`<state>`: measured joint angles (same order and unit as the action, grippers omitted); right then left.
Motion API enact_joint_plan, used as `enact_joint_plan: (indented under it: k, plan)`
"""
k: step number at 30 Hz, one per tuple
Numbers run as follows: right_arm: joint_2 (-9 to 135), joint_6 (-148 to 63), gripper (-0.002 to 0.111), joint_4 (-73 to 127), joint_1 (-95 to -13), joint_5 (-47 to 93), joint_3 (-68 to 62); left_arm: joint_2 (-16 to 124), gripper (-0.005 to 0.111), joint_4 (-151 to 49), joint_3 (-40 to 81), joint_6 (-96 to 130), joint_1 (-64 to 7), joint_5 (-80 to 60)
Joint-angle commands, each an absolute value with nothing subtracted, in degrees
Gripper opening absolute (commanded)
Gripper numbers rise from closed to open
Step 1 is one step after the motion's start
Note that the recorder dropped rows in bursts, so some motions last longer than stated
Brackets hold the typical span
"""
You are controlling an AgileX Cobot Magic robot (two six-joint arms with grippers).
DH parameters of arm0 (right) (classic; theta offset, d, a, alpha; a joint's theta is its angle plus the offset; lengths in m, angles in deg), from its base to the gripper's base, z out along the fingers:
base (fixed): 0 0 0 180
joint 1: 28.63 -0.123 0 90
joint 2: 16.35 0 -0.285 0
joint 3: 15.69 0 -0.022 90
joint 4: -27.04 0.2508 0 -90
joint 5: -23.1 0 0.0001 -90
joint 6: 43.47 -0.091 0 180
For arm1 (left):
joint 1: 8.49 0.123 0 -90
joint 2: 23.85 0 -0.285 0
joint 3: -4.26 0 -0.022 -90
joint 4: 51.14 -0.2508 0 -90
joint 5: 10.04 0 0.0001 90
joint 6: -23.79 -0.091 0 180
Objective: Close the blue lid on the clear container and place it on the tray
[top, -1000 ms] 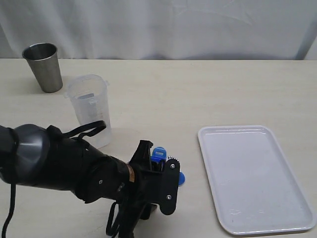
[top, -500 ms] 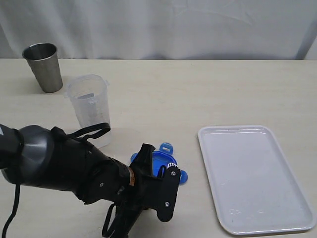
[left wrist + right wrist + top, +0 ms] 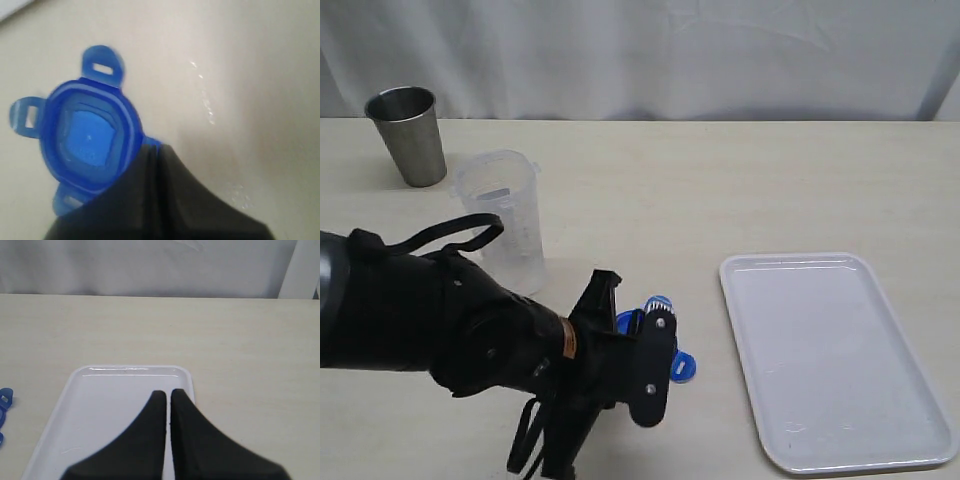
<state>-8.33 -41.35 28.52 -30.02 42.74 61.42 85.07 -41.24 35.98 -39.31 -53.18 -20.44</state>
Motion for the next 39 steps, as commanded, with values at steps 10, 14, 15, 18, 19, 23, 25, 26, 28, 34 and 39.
enact_joint_plan:
  k: [10,14,15,18,19,23,25,26,28,34,39]
  plan:
    - [-8.56,-41.38,0.004,28.06,-30.12,42.70,61.53,95.57,0.052,-54.01,4.94,-18.63,-50.99,-47.75]
    - [-8.56,-41.38,0.004,28.06,-30.12,42.70,61.53,102.48,0.052,-61.85,-1.29,-13.87,-50.41,-55.31]
    - [-8.56,-41.38,0.004,28.06,-30.12,42.70,61.53,103.51,0.052,-62.32,-2.23,-14.45,-50.41,-55.30]
    - [-8.56,-41.38,0.004,28.06,-30.12,42.70,61.53,106.41,0.052,-60.60,-5.11,-21.13,-50.41,-54.68]
    - [-8.56,-41.38,0.004,28.06,-30.12,42.70,61.53,107.17,0.052,-60.13,-5.88,-22.71,-50.41,-54.56]
    - [-8.56,-41.38,0.004,28.06,-30.12,42.70,61.53,110.10,0.052,-60.58,-9.49,-23.16,-49.84,-56.20]
    - [-8.56,-41.38,0.004,28.06,-30.12,42.70,61.53,111.34,0.052,-59.09,-11.03,-24.17,-49.41,-57.17]
    - [-8.56,-41.38,0.004,28.06,-30.12,42.70,61.53,111.83,0.052,-57.79,-11.74,-25.45,-49.03,-57.78]
    - [-8.56,-41.38,0.004,28.06,-30.12,42.70,61.53,112.61,0.051,-55.99,-12.86,-26.74,-48.37,-58.98]
    - [-8.56,-41.38,0.004,28.06,-30.12,42.70,61.53,113.24,0.048,-55.37,-13.26,-28.30,-46.57,-60.19]
    - [-8.56,-41.38,0.004,28.06,-30.12,42.70,61.53,113.24,0.048,-49.80,-13.26,-33.96,-45.90,-59.06]
